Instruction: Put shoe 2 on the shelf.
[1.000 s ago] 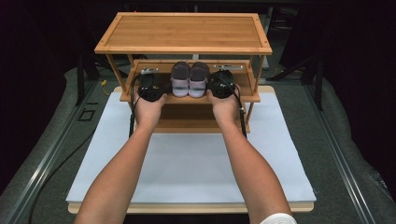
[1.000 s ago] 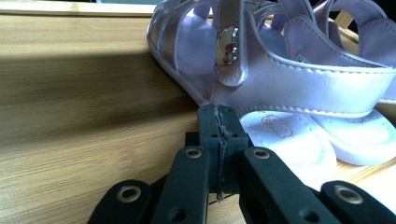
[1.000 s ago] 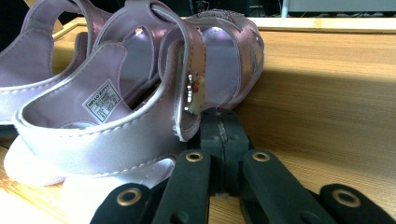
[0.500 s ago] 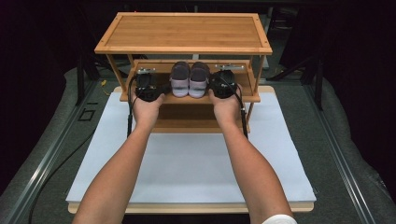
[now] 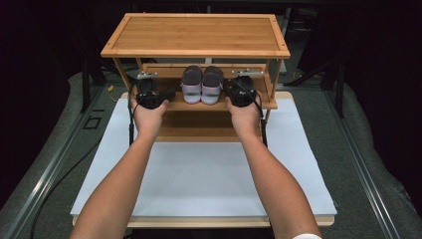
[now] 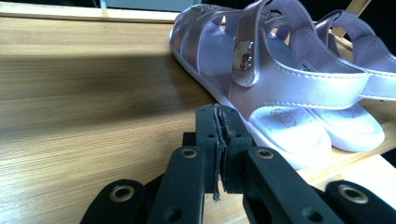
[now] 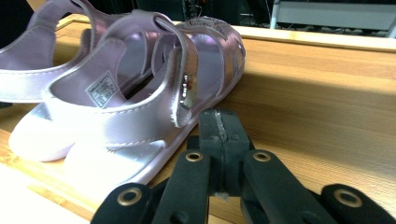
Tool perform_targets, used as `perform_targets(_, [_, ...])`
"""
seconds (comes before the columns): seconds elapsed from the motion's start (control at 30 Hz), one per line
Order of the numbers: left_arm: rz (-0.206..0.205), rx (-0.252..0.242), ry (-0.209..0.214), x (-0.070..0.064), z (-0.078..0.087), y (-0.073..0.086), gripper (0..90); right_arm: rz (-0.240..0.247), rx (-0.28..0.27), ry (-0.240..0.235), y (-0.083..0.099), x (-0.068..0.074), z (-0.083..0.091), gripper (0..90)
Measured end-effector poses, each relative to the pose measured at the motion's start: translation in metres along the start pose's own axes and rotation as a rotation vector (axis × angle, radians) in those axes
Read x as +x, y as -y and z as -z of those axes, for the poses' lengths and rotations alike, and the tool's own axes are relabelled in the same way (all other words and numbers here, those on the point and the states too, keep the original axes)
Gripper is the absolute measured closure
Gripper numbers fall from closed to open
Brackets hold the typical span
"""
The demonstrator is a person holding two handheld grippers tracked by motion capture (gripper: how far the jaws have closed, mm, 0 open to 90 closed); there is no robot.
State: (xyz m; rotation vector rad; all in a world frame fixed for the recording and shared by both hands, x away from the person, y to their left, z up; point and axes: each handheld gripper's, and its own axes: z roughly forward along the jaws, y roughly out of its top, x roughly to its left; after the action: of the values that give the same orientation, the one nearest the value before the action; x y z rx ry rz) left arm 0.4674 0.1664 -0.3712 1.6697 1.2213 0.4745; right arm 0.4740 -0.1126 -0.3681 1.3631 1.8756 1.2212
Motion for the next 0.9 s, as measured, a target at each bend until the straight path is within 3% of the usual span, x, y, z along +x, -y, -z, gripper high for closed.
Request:
perform_targets(0.13, [0.004,0.003,0.022,0.001,0.008,-0.001,86.9,0.024,0.002,0.012,0.001,0.001,0.008,90.0])
perform_targets(0.23, [-0.022,0.009,0.029,-0.001,0.018,-0.002,85.1,0.020,-0.004,0.020,0.004,0.001,0.015,90.0])
perform_targets(0.37, [-0.041,-0.002,0.057,-0.004,0.030,-0.001,82.4,0.005,-0.003,-0.031,0.008,0.001,0.024,88.6])
perform_targets(0.47, [-0.062,0.004,0.077,-0.006,0.039,0.002,80.9,0.029,-0.002,-0.051,0.012,0.003,0.035,86.7])
perform_targets(0.67, [-0.098,0.052,0.119,-0.007,0.063,0.019,76.8,0.068,0.008,-0.092,0.024,0.003,0.063,83.7])
perform_targets(0.73, [-0.102,0.043,0.126,-0.005,0.070,0.026,73.3,0.073,0.011,-0.120,0.029,0.002,0.072,81.9])
perform_targets(0.8, [-0.101,0.035,0.123,-0.003,0.076,0.034,68.2,0.075,0.017,-0.113,0.035,0.002,0.080,79.1])
perform_targets(0.87, [-0.118,0.033,0.118,-0.002,0.082,0.043,64.6,0.085,0.021,-0.152,0.042,-0.001,0.087,75.1])
perform_targets(0.9, [-0.126,0.030,0.109,-0.001,0.087,0.051,63.3,0.085,0.022,-0.143,0.046,-0.001,0.090,73.2])
